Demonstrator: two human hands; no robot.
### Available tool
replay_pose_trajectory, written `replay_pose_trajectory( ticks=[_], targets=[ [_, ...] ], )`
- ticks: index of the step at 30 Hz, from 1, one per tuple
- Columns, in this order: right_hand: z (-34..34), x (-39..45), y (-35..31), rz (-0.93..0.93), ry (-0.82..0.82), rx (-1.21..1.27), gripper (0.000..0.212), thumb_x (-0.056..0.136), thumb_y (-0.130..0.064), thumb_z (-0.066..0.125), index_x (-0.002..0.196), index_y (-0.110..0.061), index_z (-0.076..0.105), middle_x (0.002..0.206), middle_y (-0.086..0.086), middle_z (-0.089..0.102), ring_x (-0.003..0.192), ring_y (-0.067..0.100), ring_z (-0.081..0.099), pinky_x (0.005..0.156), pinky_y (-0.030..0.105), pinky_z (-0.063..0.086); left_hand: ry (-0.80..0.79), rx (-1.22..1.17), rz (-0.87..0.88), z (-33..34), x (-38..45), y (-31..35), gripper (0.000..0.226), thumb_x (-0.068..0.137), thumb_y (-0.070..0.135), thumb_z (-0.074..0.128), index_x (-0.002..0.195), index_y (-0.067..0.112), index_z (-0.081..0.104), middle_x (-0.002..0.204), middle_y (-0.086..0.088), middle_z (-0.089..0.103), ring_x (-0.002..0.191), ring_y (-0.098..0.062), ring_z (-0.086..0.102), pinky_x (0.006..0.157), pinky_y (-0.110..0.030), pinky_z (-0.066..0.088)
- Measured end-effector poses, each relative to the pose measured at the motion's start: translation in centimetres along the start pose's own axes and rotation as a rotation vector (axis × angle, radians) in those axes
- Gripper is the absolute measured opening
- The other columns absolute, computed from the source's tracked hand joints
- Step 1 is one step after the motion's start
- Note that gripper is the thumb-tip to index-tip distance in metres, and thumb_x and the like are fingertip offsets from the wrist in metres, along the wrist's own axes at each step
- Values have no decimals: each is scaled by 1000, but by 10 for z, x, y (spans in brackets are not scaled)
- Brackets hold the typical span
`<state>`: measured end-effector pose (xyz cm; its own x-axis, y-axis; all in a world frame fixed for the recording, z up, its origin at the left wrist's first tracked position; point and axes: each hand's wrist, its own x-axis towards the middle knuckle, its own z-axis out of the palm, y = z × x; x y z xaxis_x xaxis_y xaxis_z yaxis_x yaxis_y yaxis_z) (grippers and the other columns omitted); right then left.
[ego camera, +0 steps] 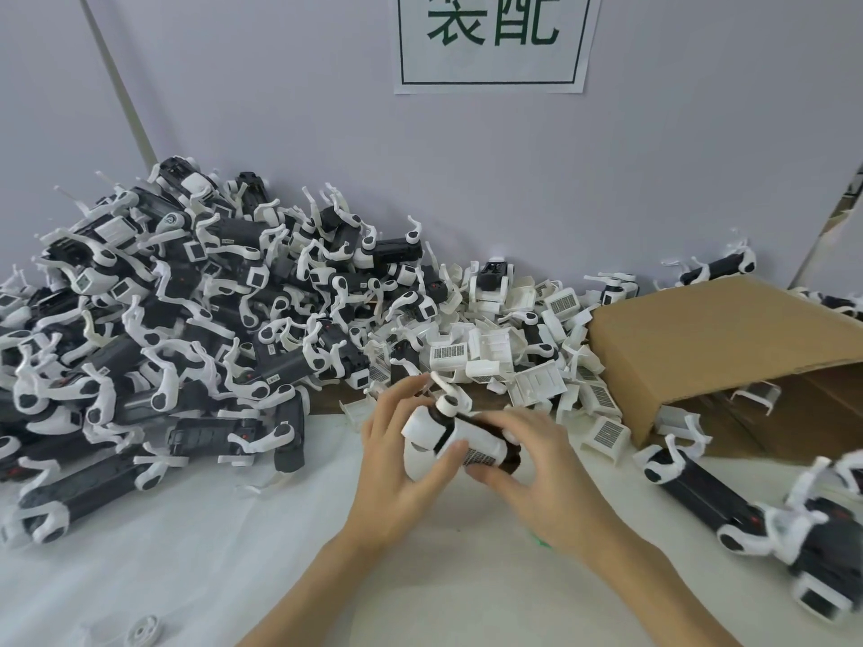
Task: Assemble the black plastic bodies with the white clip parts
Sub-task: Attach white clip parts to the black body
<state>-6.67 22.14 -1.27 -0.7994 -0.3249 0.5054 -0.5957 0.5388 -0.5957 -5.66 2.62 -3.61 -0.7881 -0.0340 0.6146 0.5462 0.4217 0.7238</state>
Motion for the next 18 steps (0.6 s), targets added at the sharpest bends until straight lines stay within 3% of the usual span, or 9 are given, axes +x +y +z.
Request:
replay_pose_trajectory(
  ticks=[3,6,9,13,18],
  targets=[
    [-7,2,13,-110,85,-182,44,84,-36,84,124,-24,68,117,-16,63,114,12,52,100,38,38,-31,-39,4,0,0,-3,41,93,49,76,128,30,64,141,10,49,142,-22,47,115,-20,36],
    [-6,2,18,-160,61,-265,45,86,-41,80,126,-23,69,118,-14,62,116,15,52,101,37,40,-104,-73,-6,1,1,-2,43,93,53,76,131,44,59,132,12,61,131,-19,57,109,-22,41],
    [-3,0,22,-151,9,-207,49,91,-48,71,132,-22,67,121,-15,59,119,12,49,104,27,41,-116,-21,-82,1,0,-6,39,88,62,73,125,57,60,129,26,61,131,-10,54,111,-22,39],
    [-3,-1,26,-129,-11,-178,51,98,-52,58,135,-19,66,123,-14,58,121,11,48,104,27,41,-147,-31,-183,1,0,-6,40,88,54,76,124,45,60,123,36,59,129,-3,52,114,-32,39],
    [0,-2,21,-146,4,-223,44,100,-45,55,129,-15,68,118,-9,62,114,17,53,99,37,47,-164,-80,-212,0,3,0,37,91,34,78,125,24,68,117,19,71,120,-6,62,106,-27,45]
  ],
)
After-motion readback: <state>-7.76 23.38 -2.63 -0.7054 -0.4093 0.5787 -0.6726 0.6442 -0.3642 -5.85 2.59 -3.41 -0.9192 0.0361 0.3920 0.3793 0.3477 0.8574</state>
